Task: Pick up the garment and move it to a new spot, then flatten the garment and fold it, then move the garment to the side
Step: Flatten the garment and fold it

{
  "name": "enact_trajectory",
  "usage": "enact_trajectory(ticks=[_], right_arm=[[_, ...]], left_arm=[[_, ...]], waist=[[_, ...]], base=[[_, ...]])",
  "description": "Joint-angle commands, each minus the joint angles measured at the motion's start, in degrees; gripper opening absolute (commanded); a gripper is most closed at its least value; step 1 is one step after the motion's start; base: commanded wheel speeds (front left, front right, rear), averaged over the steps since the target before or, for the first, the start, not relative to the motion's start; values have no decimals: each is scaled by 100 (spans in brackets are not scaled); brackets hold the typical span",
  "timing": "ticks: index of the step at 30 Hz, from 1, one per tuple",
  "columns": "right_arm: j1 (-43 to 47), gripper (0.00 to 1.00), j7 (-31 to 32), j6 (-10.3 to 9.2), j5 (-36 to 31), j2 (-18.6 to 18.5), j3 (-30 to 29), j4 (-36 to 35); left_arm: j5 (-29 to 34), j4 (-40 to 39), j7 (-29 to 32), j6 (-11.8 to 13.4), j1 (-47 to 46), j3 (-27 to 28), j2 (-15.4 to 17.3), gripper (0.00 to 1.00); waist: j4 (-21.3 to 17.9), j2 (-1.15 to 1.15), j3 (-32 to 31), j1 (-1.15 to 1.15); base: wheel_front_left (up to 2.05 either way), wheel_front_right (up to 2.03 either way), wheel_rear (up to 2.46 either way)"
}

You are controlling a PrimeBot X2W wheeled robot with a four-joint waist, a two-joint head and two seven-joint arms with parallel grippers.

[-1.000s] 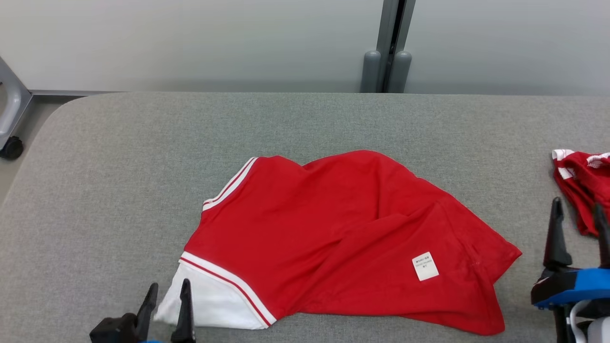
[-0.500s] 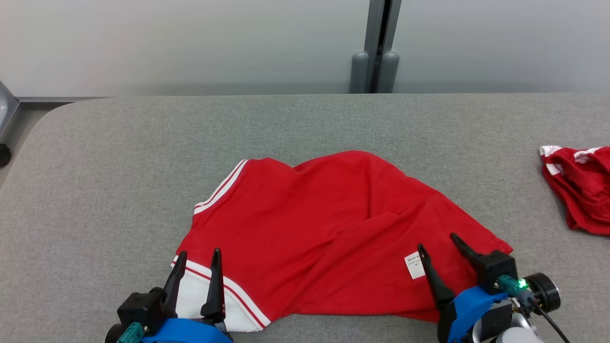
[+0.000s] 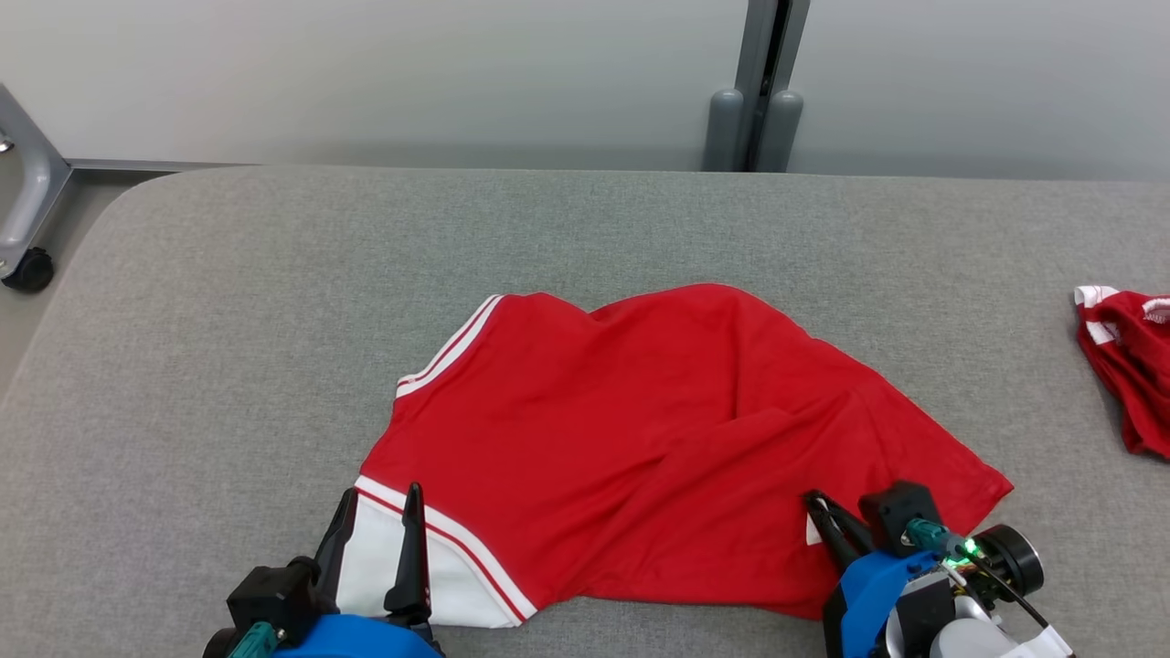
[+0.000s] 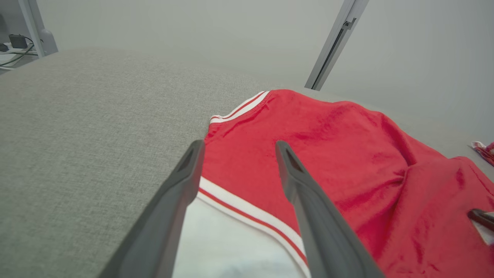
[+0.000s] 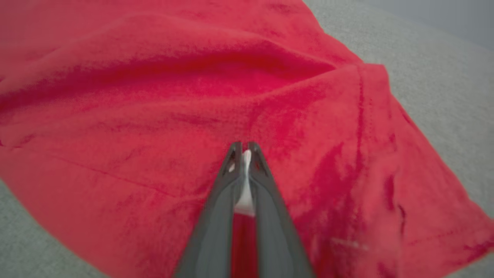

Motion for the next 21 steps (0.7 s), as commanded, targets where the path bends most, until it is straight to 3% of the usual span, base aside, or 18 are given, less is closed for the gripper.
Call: enact_trajectory(ticks=[1, 6, 11, 17, 21], right_arm=[[-72, 0, -70, 0, 37, -33, 30, 13], [-8, 0, -282, 0, 243, -23, 108, -351], [411, 0, -218, 0, 433, -100, 295, -1317], [1230, 0, 357, 0, 697, -376, 628, -2640], [1744, 0, 775, 0, 991, -466, 887, -3125]], left_arm=[[-11, 20, -44, 4, -97, 38, 3, 100], [-22, 19, -68, 22, -109, 57, 41, 100], [-24, -20, -84, 37, -96, 66, 60, 100], [-9, -94, -91, 61, -138, 66, 99, 100], [-4, -118, -87, 90, -190, 76, 132, 100]], waist=[[-29, 0, -2, 0], [-277, 0, -29, 0], [-612, 0, -40, 0], [-998, 0, 4, 0], [-1166, 0, 62, 0]], base=[[0, 0, 0], [0, 0, 0], [0, 0, 0], [0, 0, 0], [0, 0, 0]])
